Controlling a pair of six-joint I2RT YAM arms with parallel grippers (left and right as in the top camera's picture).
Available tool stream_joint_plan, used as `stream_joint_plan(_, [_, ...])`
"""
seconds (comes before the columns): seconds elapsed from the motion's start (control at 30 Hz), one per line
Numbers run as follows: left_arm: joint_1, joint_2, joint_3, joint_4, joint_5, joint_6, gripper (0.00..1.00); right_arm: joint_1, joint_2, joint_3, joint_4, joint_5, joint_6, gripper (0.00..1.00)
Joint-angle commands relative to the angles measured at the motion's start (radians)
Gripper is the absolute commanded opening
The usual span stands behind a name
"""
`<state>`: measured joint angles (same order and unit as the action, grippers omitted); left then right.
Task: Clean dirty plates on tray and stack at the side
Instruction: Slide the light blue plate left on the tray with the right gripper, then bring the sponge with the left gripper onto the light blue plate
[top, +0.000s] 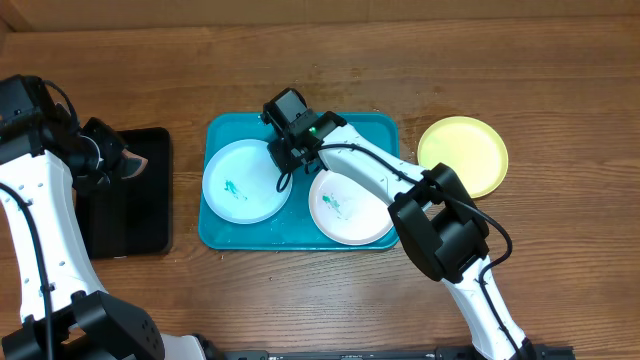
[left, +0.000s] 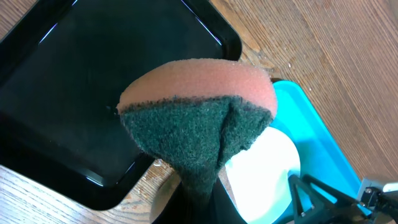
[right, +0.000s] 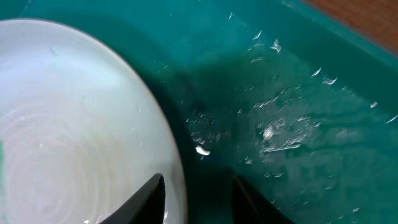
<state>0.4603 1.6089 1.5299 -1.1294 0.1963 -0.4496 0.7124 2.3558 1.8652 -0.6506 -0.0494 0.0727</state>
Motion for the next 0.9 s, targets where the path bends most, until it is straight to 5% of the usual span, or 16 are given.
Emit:
stream_joint_plan(0.0, [0.004, -0.002, -0.005, 0.000, 0.020, 0.025, 0.04, -0.008, 0.028, 0.025, 0.014, 0.021, -0.089, 0.36])
stream_joint_plan(0.23, [0.000, -0.002, -0.005, -0.003, 0.075, 0.062, 0.04, -0.006, 0.052, 0.004, -0.006, -0.039, -0.055, 0.31])
stream_joint_plan(0.43, [-0.045, -0.002, -0.006, -0.011, 0.115, 0.108, 0.04, -0.006, 0.052, 0.004, -0.064, -0.029, 0.043, 0.04])
stream_joint_plan(0.67, [-0.221, 0.015, -0.053, 0.016, 0.105, 0.159, 0.04, -0.007, 0.051, 0.005, -0.179, 0.049, 0.407, 0.04])
stream_joint_plan(0.87, [-0.338, 0.070, -0.111, 0.064, 0.100, 0.158, 0.04, -0.007, 0.051, 0.011, -0.243, 0.036, 0.509, 0.04])
